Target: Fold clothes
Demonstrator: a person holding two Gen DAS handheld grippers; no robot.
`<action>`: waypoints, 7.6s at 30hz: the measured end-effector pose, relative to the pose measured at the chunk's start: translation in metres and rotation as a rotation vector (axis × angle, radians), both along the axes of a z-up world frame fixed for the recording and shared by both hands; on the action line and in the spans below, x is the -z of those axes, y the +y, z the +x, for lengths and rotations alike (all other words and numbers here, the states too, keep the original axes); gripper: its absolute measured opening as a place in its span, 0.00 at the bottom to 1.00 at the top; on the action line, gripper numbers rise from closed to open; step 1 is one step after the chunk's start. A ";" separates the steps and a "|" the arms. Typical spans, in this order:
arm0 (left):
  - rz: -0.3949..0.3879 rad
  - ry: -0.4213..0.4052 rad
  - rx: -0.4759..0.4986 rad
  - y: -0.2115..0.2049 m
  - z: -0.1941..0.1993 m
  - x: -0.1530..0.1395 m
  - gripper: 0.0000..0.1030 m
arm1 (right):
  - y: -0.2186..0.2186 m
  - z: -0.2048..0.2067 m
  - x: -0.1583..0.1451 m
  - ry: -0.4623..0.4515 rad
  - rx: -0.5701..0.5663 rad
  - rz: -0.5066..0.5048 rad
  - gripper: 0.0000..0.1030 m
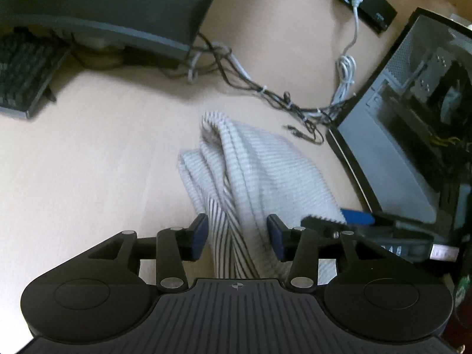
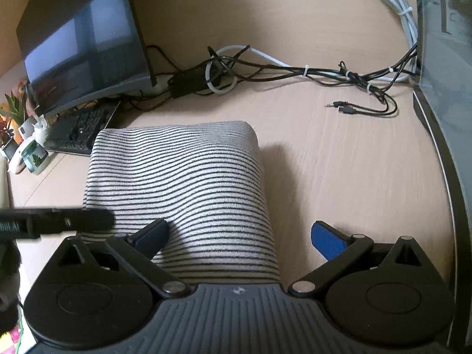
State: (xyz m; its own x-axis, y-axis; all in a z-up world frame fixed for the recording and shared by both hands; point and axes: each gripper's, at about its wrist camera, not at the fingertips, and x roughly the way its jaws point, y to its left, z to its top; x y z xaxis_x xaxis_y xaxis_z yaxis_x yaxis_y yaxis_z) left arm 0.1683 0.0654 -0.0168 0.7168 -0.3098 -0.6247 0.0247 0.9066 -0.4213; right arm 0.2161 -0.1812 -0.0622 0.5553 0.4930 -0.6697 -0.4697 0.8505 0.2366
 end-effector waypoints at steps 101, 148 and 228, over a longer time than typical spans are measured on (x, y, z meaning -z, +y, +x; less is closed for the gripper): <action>-0.058 -0.043 0.062 -0.015 -0.028 -0.025 0.20 | -0.013 0.015 -0.020 0.006 0.066 0.055 1.00; -0.121 0.315 0.129 0.008 0.010 0.018 0.83 | 0.000 0.044 0.014 0.387 -0.019 0.244 1.00; 0.022 -0.139 -0.241 0.158 -0.025 -0.051 0.78 | 0.163 0.008 -0.036 -0.114 -0.364 0.060 0.84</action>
